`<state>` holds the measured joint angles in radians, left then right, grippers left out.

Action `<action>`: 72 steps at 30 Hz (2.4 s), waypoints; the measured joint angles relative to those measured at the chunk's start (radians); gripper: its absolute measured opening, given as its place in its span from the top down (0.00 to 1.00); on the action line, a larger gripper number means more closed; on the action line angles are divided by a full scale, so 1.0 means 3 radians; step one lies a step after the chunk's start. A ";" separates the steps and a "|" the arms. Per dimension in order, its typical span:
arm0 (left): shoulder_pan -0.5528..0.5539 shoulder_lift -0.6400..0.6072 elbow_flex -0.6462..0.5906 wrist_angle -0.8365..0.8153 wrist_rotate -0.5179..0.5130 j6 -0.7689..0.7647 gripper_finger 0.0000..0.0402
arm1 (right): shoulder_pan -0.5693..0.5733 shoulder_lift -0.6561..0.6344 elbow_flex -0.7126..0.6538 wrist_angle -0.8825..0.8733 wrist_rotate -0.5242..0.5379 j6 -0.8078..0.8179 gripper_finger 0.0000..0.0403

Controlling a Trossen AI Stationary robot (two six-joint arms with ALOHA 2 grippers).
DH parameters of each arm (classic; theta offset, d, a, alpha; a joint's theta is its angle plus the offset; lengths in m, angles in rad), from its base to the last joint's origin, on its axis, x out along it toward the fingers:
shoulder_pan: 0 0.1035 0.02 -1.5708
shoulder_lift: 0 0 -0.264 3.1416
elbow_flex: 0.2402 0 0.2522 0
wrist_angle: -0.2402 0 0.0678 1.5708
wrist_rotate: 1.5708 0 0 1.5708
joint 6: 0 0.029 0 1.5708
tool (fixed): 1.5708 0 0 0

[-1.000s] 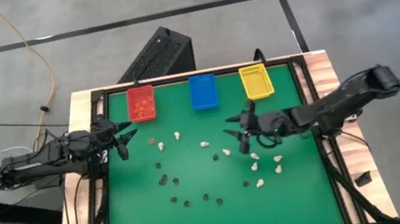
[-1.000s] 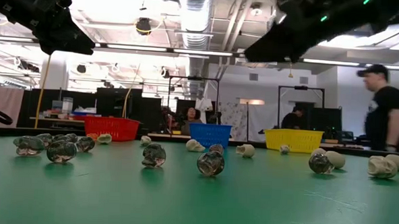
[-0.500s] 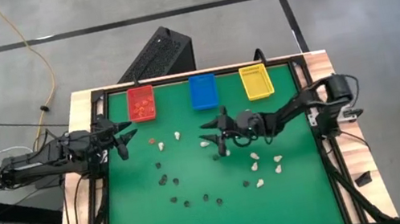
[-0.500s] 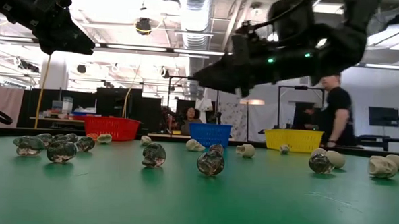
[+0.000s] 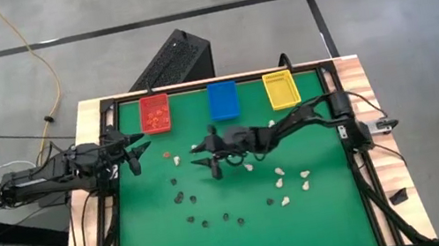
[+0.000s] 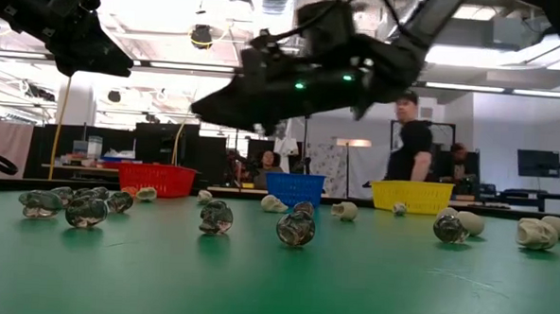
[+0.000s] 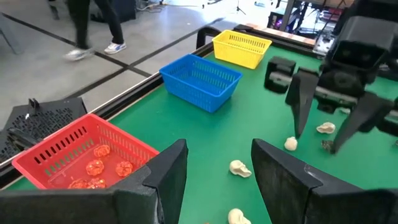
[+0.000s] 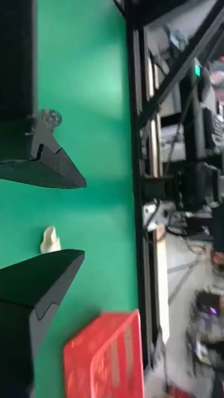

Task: Sort Halloween decoration
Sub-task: Put the orange pumpkin toy into the red bin

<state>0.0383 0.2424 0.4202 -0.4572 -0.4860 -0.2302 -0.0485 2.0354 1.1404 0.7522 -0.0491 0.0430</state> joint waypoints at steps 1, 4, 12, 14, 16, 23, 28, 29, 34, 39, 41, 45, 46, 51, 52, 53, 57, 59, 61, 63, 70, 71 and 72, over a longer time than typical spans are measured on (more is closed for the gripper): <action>0.0000 -0.0001 0.0000 0.0000 0.0000 -0.0001 0.58 | 0.0000 0.0071 0.0125 -0.0081 -0.0074 -0.0006 0.50; 0.0000 0.0000 0.0000 0.0000 -0.0001 0.0001 0.58 | -0.0008 0.0275 0.0458 -0.0292 -0.0239 -0.0069 0.50; 0.0000 0.0000 0.0000 0.0000 -0.0001 0.0001 0.58 | -0.0015 0.0746 0.1262 -0.0828 -0.0321 -0.0297 0.43; -0.0001 -0.0001 0.0000 -0.0001 -0.0001 0.0001 0.58 | -0.0026 0.0842 0.1420 -0.0954 -0.0316 -0.0315 0.42; -0.0001 -0.0001 0.0000 0.0000 -0.0001 0.0001 0.58 | -0.0048 0.0926 0.1564 -0.1028 -0.0297 -0.0300 0.42; -0.0001 0.0000 0.0000 -0.0001 0.0000 0.0001 0.58 | -0.0124 0.1183 0.1872 -0.1096 -0.0280 -0.0233 0.42; 0.0000 0.0000 0.0000 -0.0001 0.0000 0.0002 0.58 | -0.0177 0.1298 0.2041 -0.1130 -0.0273 -0.0208 0.42; 0.0000 0.0000 0.0000 -0.0001 -0.0001 0.0002 0.58 | -0.0178 0.1315 0.2063 -0.1145 -0.0272 -0.0186 0.42; 0.0000 -0.0001 0.0000 -0.0002 0.0000 0.0003 0.58 | -0.0226 0.1371 0.2147 -0.1186 -0.0271 -0.0134 0.42; -0.0001 0.0000 0.0000 -0.0001 0.0001 0.0003 0.58 | -0.0286 0.1365 0.2148 -0.1200 -0.0269 -0.0039 0.42; 0.0000 -0.0001 0.0000 -0.0002 -0.0001 0.0003 0.58 | -0.0289 0.1365 0.2148 -0.1195 -0.0268 -0.0004 0.42; 0.0000 -0.0001 0.0000 -0.0001 -0.0001 0.0003 0.58 | -0.0288 0.1365 0.2148 -0.1186 -0.0268 0.0120 0.42; -0.0001 0.0000 0.0000 -0.0001 -0.0001 0.0003 0.58 | -0.0286 0.1365 0.2148 -0.1190 -0.0267 0.0128 0.42; 0.0000 0.0000 0.0000 -0.0001 -0.0001 0.0003 0.58 | -0.0275 0.1365 0.2242 -0.1174 -0.0257 0.0325 0.42; 0.0000 -0.0001 0.0000 -0.0001 -0.0001 0.0004 0.58 | -0.0275 0.1365 0.2280 -0.1175 -0.0235 0.0349 0.42; -0.0001 -0.0001 0.0000 -0.0001 -0.0001 0.0003 0.58 | -0.0275 0.1365 0.2311 -0.1175 -0.0177 0.0358 0.42; 0.0000 -0.0001 0.0000 -0.0001 -0.0001 0.0004 0.58 | -0.0275 0.1365 0.2391 -0.1187 0.0133 0.0524 0.42; -0.0001 0.0000 0.0000 -0.0001 -0.0001 0.0004 0.58 | -0.0270 0.1364 0.2398 -0.1186 0.0258 0.0526 0.42; 0.0000 0.0000 0.0000 -0.0001 -0.0001 0.0004 0.58 | -0.0270 0.1364 0.2398 -0.1185 0.0399 0.0483 0.42; -0.0001 -0.0001 0.0000 -0.0001 -0.0001 0.0004 0.58 | -0.0267 0.1412 0.2408 -0.1120 0.0545 0.0481 0.42; 0.0000 0.0000 0.0000 0.0002 -0.0003 0.0005 0.58 | -0.0273 0.1562 0.2421 -0.1074 0.0600 0.0506 0.42; -0.0001 -0.0001 0.0000 0.0001 -0.0002 0.0005 0.58 | -0.0274 0.1585 0.2424 -0.1039 0.0595 0.0505 0.42; 0.0000 -0.0001 0.0000 0.0002 -0.0003 0.0005 0.58 | -0.0261 0.1625 0.2461 -0.0997 0.0576 0.0505 0.42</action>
<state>0.0383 0.2420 0.4202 -0.4565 -0.4870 -0.2287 -0.1268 2.5230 1.8787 0.4531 0.1236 0.1944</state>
